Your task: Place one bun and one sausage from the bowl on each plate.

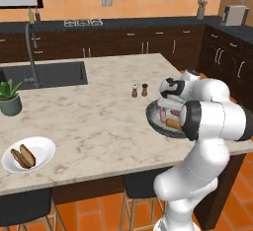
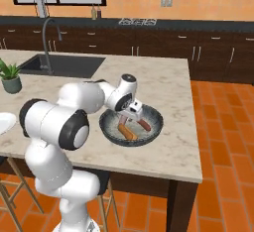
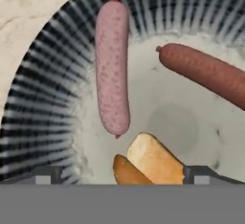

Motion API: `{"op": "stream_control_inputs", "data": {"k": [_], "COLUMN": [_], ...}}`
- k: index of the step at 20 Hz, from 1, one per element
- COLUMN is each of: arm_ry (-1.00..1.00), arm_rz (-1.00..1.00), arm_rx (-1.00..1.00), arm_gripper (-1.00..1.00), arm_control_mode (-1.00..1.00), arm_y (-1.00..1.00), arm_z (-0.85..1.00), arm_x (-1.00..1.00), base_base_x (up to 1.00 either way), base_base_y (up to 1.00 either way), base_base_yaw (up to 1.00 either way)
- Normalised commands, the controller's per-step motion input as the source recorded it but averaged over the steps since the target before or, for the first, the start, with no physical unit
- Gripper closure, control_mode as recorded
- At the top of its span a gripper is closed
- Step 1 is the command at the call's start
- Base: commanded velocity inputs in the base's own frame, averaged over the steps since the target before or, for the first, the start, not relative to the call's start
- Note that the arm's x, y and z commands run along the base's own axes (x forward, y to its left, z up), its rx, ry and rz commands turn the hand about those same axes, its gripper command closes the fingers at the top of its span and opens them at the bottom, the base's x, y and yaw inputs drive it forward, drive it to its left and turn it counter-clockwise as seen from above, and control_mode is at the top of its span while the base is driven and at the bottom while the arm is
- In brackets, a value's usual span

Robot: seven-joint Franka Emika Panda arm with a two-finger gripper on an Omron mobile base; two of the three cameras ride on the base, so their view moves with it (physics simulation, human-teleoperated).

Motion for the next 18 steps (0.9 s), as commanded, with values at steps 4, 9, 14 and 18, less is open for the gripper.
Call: {"op": "stream_control_inputs", "data": {"k": [4,9,14,18], "arm_ry": [-0.01,0.00,0.00,0.00], "arm_rz": [0.01,0.00,0.00,0.00], "arm_rx": [0.00,0.00,0.00,0.00], "arm_gripper": [-1.00,-1.00,-1.00,-1.00], "arm_control_mode": [-1.00,-1.00,-1.00,-1.00], "arm_y": [0.30,0.05,-0.03,0.00], "arm_z": [-0.37,-0.39,-0.47,-0.36], "arm_x": [0.63,0.57,0.22,0.08], "base_base_x": [0.00,0.00,0.00,0.00], "base_base_y": [0.00,0.00,0.00,0.00], "base_base_yaw": [0.00,0.00,0.00,0.00]}}
